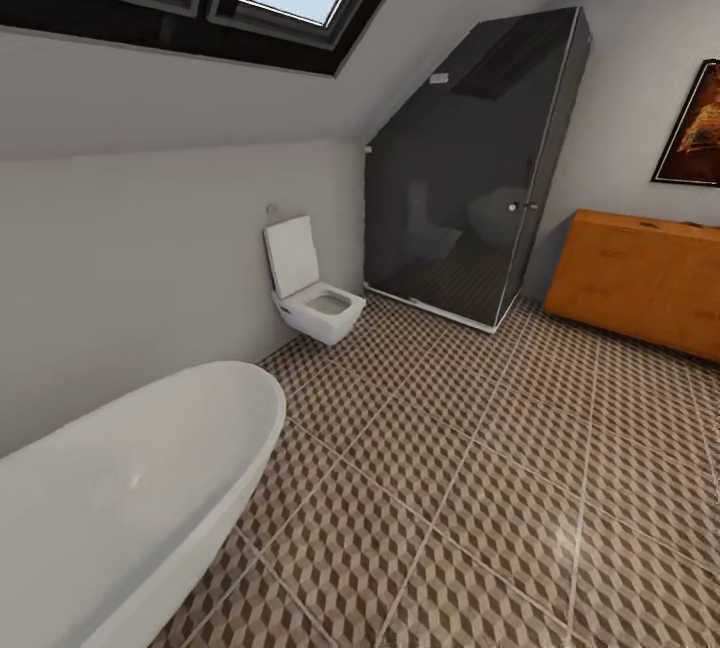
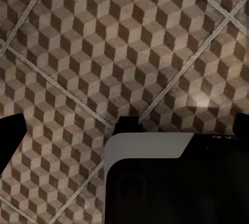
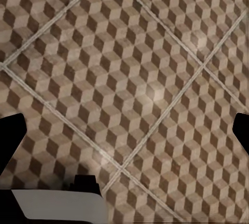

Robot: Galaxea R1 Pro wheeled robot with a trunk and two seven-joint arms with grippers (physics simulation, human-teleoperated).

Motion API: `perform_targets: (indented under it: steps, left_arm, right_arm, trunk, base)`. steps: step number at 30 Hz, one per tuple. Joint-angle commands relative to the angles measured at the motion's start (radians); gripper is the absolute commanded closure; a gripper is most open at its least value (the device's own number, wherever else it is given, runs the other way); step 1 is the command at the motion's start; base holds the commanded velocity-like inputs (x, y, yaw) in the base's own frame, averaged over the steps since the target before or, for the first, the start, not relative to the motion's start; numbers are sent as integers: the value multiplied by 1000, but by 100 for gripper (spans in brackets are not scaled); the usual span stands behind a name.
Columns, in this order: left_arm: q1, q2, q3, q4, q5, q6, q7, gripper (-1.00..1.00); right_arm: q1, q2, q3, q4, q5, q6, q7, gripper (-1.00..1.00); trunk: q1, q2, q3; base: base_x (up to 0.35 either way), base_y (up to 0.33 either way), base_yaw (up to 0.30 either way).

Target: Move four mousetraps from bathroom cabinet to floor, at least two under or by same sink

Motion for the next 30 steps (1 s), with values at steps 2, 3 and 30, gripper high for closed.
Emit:
perform_targets:
  steps: [2,3,30]
  left_arm:
    - [-1,-1,-8,3,8,-4,1,-100]
    - [-1,-1,-8,3,8,-4,1,-100]
    - [-1,-1,-8,3,8,-3,1,-100]
  right_arm:
    - [-1,1,9,1,-9,-3,-2,-100]
    - [-1,1,9,1,-9,-3,-2,-100]
    - [-1,2,10,1,-8,-3,-2,-100]
  trunk:
    - [0,-1,-3]
    - [0,-1,-4]
    - [0,-1,-25]
  base:
    - [0,0,-220]
    - [0,0,-225]
    - [74,0,-225]
